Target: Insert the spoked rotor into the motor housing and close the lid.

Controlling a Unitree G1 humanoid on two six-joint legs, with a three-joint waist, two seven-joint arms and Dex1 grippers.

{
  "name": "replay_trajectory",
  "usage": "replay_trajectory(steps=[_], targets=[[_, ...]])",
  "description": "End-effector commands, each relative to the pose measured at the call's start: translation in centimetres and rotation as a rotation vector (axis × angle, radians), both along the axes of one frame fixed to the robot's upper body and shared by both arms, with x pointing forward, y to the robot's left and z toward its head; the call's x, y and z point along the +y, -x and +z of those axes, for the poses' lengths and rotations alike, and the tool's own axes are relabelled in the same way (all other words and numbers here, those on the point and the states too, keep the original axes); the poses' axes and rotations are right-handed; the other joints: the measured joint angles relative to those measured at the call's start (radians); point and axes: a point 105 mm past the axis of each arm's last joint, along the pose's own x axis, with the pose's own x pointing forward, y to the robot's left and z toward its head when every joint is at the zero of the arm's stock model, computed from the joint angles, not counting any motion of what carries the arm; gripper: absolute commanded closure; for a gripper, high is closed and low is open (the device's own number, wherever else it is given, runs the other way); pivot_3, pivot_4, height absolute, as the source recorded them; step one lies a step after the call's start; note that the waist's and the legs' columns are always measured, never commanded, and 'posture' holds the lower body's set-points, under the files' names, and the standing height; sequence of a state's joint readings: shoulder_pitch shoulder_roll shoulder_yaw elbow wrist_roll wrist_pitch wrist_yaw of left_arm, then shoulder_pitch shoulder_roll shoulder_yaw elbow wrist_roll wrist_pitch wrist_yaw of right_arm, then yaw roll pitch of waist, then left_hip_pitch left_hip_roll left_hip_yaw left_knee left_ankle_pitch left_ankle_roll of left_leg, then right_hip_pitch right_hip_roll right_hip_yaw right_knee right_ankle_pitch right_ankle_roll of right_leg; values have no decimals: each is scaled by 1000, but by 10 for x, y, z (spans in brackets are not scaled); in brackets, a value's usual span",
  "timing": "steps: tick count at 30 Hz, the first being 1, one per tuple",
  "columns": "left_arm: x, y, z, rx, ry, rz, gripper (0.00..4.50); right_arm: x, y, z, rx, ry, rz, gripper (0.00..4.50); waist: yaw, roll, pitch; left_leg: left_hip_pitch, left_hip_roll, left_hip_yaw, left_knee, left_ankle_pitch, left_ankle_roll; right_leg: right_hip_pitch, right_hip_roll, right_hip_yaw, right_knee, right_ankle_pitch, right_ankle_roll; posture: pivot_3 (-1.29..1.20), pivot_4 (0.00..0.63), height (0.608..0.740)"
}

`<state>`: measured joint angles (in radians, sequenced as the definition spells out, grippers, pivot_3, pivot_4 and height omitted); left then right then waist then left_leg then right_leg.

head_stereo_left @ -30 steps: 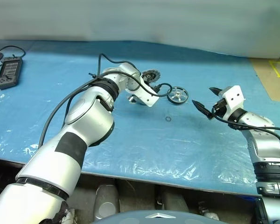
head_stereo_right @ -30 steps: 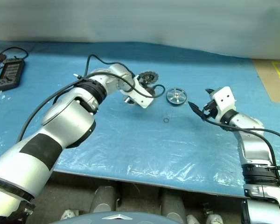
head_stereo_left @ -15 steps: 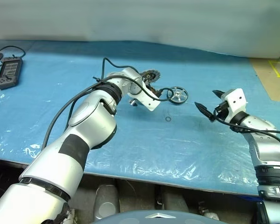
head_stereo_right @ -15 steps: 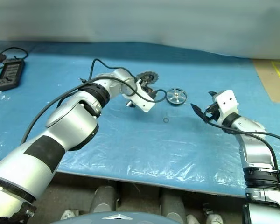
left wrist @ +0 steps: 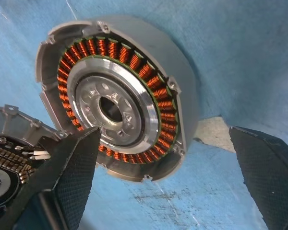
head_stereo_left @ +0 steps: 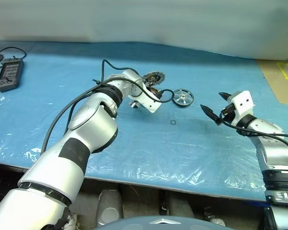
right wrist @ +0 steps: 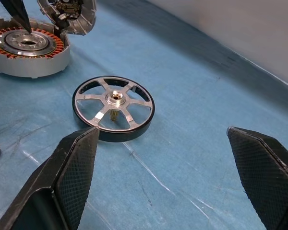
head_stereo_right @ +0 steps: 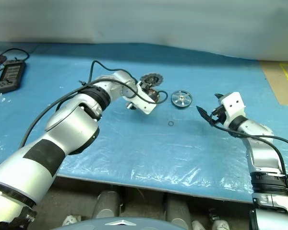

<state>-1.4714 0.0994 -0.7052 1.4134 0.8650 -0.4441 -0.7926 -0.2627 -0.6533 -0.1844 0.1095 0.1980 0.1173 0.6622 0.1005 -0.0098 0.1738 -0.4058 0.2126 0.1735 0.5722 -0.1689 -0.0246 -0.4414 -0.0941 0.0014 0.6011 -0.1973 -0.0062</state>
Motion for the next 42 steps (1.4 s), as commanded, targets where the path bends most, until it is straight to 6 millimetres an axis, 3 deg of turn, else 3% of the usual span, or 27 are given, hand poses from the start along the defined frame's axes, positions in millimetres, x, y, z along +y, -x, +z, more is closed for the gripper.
replay_trajectory(steps=[1, 3, 6, 24, 27, 30, 33, 36, 42], targets=[[-4, 0, 5, -7, 19, -2, 0, -3, 1, 18, -68, 9, -3, 44, 0, 0, 0, 0, 0, 0, 0, 0, 0, 0, 0, 0, 0, 0, 0, 0, 150, 740], [-5, 0, 4, -1, 24, -2, 0, -2, 1, 19, -71, 8, -3, 44, 0, 0, 0, 0, 0, 0, 0, 0, 0, 0, 0, 0, 0, 0, 0, 0, 150, 740], [-6, 1, 3, 6, 23, -5, 561, -2, 1, 19, -73, 7, -5, 0, 0, 0, 0, 0, 0, 0, 0, 0, 0, 0, 0, 0, 0, 0, 0, 0, 150, 740], [-6, 6, -11, 42, 3, -6, 561, 1, 5, 20, -81, 6, -12, 0, 0, 0, 0, 1, 0, 0, 0, 0, 0, 0, 0, 0, 0, 0, 0, 0, 150, 740], [-5, 8, -15, 59, -2, 0, 1131, 2, 7, 21, -84, 6, -16, 0, 0, 0, 0, 1, 0, 0, 0, 0, 0, 1, 0, 0, 0, 0, 0, 0, 150, 740], [-4, 8, -16, 58, -15, -1, 2150, 1, 8, 21, -89, 4, -23, 0, -1, 0, 0, 2, 0, 0, 0, 0, 0, 2, 0, 0, -1, 0, 0, 0, 150, 740], [-4, 8, -15, 60, -16, 0, 2150, 1, 8, 22, -90, 4, -26, 0, -1, 0, 0, 3, 0, 0, -1, 0, 1, 2, 0, 0, -1, 0, 0, 0, 150, 740], [-5, 8, -14, 54, -23, -12, 2492, 2, 8, 23, -96, 5, -30, 0, -1, 0, 0, 3, 0, 0, -1, 0, 1, 3, 0, 0, -2, 0, 0, 0, 150, 740], [-6, 10, -13, 72, 0, -21, 2493, 1, 2, 25, -102, 6, -33, 0, -1, 0, 0, 3, 0, 0, -1, 0, 1, 3, 0, 0, -2, 0, 0, 0, 150, 740]])
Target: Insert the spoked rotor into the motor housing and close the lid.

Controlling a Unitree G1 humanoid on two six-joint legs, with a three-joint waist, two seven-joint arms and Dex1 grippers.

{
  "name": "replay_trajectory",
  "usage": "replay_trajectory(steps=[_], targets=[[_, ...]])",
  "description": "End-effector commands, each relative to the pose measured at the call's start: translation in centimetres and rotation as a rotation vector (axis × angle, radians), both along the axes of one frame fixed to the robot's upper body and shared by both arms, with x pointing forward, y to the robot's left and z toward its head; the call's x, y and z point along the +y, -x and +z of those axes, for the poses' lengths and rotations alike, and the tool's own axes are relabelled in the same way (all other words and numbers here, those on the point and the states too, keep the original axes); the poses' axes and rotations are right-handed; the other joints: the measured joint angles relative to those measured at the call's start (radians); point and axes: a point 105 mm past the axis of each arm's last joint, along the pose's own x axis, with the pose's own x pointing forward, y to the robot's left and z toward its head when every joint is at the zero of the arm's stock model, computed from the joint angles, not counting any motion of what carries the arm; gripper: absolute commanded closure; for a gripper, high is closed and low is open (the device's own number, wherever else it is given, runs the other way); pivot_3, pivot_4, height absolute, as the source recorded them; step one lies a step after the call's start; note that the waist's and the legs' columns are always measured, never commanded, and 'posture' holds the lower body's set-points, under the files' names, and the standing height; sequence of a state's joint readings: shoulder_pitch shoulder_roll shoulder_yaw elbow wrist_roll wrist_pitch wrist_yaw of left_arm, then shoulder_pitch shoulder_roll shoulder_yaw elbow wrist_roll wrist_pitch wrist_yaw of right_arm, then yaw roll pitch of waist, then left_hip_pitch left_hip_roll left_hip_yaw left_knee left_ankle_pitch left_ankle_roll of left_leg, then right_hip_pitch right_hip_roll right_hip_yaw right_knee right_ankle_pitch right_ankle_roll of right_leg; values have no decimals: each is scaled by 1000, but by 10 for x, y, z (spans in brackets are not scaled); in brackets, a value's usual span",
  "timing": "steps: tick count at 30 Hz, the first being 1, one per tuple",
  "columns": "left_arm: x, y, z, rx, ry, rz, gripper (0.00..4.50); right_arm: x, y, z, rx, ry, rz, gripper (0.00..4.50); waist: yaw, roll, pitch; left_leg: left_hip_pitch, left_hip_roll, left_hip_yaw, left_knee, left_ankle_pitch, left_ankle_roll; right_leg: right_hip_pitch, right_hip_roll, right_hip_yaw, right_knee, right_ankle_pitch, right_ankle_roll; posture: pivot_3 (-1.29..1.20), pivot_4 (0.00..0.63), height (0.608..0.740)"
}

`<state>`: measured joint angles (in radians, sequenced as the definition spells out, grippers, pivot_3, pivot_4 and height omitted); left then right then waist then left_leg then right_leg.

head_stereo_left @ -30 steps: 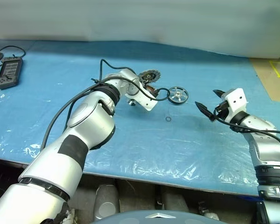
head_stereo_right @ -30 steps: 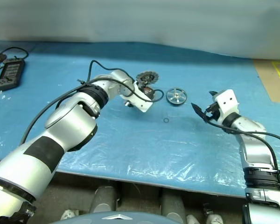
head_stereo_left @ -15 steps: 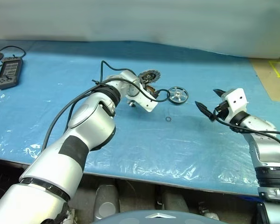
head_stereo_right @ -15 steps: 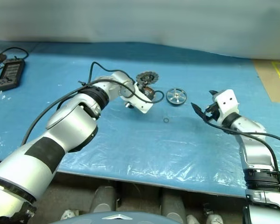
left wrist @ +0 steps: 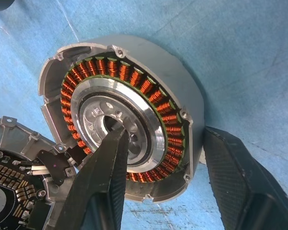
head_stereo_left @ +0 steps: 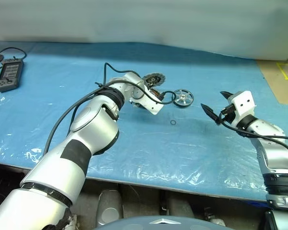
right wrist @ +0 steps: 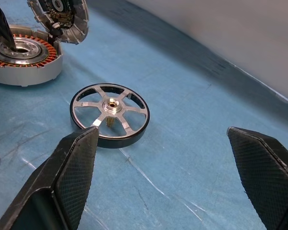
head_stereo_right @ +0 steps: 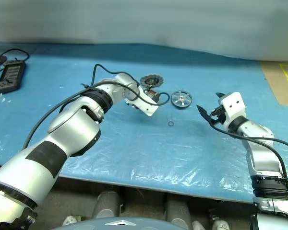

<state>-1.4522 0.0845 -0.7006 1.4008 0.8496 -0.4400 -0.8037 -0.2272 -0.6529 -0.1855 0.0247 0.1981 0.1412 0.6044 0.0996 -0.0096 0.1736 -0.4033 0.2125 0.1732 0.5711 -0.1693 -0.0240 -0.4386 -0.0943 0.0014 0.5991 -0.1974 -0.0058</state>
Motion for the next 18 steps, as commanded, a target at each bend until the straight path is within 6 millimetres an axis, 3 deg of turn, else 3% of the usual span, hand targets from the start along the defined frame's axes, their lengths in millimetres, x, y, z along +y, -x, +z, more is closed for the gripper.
replay_trajectory(steps=[1, 11, 18], targets=[[-2, 8, -6, 79, 13, 2, 2493, -2, -4, 19, -67, -5, -6, 0, 0, 0, 0, 0, 0, 0, 0, 0, 0, 0, 0, 0, 0, 0, 0, 0, 150, 740], [-10, 30, -3, 338, 112, 23, 2493, 8, -24, 21, -76, -10, 34, 0, 1, 0, 0, 0, 0, 0, 0, 0, 0, 0, 0, 0, 0, 0, 0, 0, 150, 740], [-6, 51, -2, 487, 17, -84, 2493, 10, -41, 27, -103, 2, 47, 0, 1, 0, 0, 0, 0, 0, 0, 0, 0, 0, -1, 1, 0, 0, 0, 0, 150, 740]])
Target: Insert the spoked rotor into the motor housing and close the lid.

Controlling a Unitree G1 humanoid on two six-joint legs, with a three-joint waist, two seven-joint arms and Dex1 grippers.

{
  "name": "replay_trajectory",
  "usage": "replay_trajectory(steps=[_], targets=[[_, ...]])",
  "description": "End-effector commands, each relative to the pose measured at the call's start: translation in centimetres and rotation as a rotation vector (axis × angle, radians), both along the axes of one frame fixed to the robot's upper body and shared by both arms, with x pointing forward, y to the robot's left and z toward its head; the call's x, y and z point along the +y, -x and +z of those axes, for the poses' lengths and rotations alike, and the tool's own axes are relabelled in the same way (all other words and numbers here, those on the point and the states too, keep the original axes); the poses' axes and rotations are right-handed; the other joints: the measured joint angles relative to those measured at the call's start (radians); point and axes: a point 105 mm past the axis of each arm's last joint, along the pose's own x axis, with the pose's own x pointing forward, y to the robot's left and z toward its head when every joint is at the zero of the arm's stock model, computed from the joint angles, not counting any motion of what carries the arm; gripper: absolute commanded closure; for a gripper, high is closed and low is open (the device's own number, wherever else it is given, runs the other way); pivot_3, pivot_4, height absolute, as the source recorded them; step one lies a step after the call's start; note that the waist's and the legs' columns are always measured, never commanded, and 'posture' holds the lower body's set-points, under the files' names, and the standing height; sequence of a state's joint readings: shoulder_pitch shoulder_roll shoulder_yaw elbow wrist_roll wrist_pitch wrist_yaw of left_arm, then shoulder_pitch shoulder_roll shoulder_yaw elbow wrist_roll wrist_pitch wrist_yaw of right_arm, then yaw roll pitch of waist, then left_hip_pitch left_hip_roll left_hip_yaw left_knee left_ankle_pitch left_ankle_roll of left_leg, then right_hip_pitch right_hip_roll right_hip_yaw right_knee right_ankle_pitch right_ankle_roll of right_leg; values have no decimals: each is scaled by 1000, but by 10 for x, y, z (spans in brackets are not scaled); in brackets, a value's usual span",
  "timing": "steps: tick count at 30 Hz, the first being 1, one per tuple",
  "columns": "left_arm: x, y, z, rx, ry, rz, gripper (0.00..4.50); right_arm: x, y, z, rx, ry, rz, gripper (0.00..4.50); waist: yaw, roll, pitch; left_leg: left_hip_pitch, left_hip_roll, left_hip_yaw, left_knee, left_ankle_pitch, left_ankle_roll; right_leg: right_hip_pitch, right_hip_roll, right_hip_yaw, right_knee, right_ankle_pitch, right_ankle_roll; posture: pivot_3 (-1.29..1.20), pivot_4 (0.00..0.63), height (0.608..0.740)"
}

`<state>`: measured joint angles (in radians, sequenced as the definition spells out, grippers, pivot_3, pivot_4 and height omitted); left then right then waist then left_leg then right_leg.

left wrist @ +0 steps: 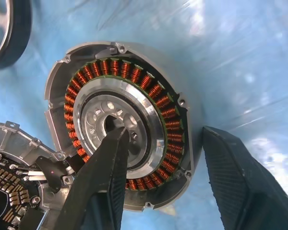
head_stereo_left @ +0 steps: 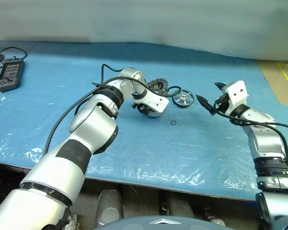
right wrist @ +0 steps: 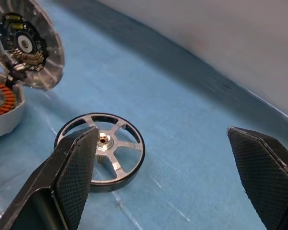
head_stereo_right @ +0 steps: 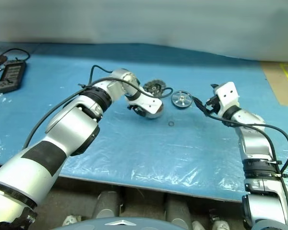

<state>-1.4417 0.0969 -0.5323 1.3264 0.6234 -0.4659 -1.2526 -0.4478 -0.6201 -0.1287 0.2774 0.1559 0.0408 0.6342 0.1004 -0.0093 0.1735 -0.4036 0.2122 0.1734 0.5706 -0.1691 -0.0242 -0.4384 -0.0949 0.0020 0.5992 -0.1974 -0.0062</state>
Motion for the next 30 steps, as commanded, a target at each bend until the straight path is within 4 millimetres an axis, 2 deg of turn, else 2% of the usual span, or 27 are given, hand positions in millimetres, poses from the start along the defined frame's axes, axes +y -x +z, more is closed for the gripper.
replay_trajectory(steps=[1, 6, 16, 30], targets=[[4, 20, -11, 135, -62, -99, 2493, 1, -6, 15, -64, 15, 13, 0, 1, 0, 0, 0, 0, 0, 0, 0, 0, 0, 0, 0, 0, 0, 0, 0, 150, 740], [15, 36, -17, 227, -106, -192, 2493, -2, -14, 18, -77, 19, 14, 0, 1, 0, 0, 1, 1, 0, 0, -1, 1, 0, 0, 0, 2, 0, 0, 0, 150, 740], [20, 51, -31, 280, -92, -210, 2493, 3, -22, 17, -90, 12, 32, 0, 1, 1, -1, 2, 3, 1, 1, -2, 3, 0, 1, 0, 6, -1, -3, 0, 150, 740], [25, 84, -24, 412, -82, -191, 2493, 7, -26, 14, -80, 16, 60, 0, -5, 1, -1, 2, 6, 2, 1, 0, 0, -1, 5, 1, 6, -3, -5, 0, 150, 740]])
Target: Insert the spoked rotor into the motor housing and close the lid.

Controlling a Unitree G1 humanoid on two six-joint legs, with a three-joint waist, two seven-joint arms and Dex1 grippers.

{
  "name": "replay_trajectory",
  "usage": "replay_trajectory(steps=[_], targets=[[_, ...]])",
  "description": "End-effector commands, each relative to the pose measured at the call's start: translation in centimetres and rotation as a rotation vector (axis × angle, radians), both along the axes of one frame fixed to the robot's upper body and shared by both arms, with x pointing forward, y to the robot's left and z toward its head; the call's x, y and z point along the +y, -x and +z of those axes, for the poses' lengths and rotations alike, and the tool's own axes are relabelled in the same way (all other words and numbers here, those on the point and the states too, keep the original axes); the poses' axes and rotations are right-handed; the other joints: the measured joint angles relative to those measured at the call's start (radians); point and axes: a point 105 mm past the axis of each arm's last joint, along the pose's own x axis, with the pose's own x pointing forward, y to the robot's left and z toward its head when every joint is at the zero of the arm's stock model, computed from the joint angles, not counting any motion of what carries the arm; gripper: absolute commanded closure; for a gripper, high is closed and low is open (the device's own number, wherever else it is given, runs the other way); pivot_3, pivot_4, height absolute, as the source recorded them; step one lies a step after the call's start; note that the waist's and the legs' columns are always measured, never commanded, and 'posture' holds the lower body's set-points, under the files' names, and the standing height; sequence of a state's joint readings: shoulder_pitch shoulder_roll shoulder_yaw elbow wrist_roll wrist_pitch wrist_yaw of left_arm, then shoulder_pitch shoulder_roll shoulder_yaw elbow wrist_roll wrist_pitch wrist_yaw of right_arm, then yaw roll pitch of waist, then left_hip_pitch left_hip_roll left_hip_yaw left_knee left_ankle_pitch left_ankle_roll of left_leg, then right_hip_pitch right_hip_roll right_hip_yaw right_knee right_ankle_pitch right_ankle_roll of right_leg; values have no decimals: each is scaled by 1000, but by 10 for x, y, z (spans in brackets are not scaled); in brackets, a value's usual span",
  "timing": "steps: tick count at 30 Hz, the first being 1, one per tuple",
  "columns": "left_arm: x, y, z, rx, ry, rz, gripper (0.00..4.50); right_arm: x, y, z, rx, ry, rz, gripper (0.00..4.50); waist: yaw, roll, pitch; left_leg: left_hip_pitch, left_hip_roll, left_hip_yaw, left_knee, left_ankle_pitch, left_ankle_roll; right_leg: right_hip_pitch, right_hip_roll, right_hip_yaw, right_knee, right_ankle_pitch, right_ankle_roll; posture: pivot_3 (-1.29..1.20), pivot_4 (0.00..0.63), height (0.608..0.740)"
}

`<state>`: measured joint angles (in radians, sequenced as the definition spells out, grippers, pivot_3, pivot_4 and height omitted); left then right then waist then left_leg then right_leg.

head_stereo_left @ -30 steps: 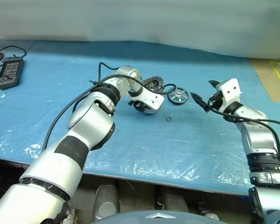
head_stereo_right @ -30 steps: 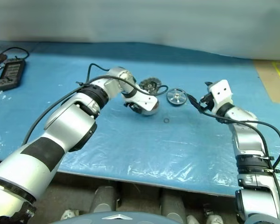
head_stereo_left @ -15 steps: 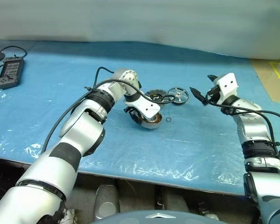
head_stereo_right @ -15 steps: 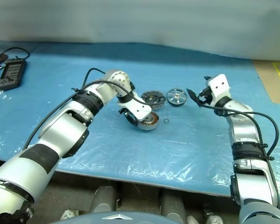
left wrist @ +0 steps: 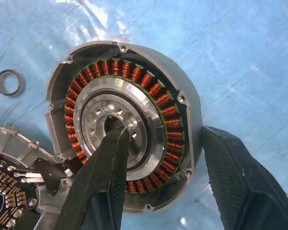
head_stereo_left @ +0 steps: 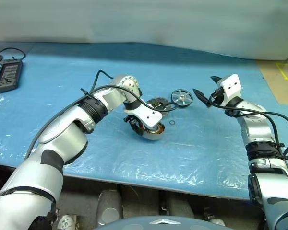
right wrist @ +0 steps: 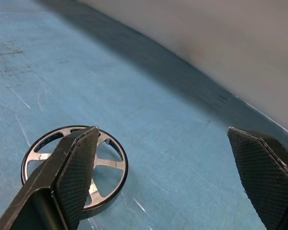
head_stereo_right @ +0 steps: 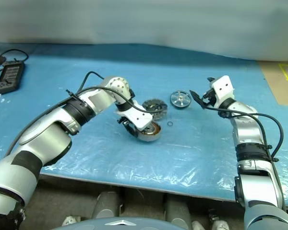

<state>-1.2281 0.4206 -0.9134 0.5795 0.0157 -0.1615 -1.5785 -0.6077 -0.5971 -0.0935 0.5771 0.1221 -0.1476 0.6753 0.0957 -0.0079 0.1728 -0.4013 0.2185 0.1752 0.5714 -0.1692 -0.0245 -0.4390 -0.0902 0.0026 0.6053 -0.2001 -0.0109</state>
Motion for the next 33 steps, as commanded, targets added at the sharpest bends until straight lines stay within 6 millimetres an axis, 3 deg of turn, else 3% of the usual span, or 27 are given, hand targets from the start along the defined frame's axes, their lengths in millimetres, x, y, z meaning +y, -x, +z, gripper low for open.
replay_trajectory(steps=[1, 8, 14, 22, 26, 33], targets=[[3, 19, -15, 101, -63, -27, 2493, 6, -2, 15, -53, 13, 29, 0, 0, 0, 0, 0, 0, 0, 0, 0, 0, 0, 0, 0, 0, 0, 0, 0, 150, 740], [5, 37, -18, 158, -71, -60, 2493, 10, -5, 17, -52, 21, 47, 0, -1, 0, 0, 0, 0, 0, 0, 0, -1, 0, 0, 0, 0, 0, 0, 0, 150, 740], [5, 26, -21, 117, -58, 2, 632, 13, -7, 18, -55, 18, 54, 0, -2, 1, 1, 0, -1, 1, 0, 1, -1, 0, 0, 1, 0, 0, 0, 0, 150, 740], [20, 19, -2, 146, -25, 118, 632, 16, -11, 22, -64, 15, 64, 0, -7, 1, 1, 2, -1, 1, 4, 1, -1, 1, 0, 1, 3, 0, 0, 0, 150, 740], [42, 29, 12, 191, -15, 165, 632, 18, -13, 22, -62, 18, 73, 0, -23, 3, 2, 0, 1, 1, 3, 1, -1, -1, 1, 1, 3, 0, 0, 0, 150, 740], [53, 46, 30, 309, 56, 233, 632, 26, -18, 23, -61, 19, 97, 0, -25, 6, 4, -1, 0, 1, 2, 0, -2, -2, 1, 1, 1, 0, 0, 0, 150, 740]])
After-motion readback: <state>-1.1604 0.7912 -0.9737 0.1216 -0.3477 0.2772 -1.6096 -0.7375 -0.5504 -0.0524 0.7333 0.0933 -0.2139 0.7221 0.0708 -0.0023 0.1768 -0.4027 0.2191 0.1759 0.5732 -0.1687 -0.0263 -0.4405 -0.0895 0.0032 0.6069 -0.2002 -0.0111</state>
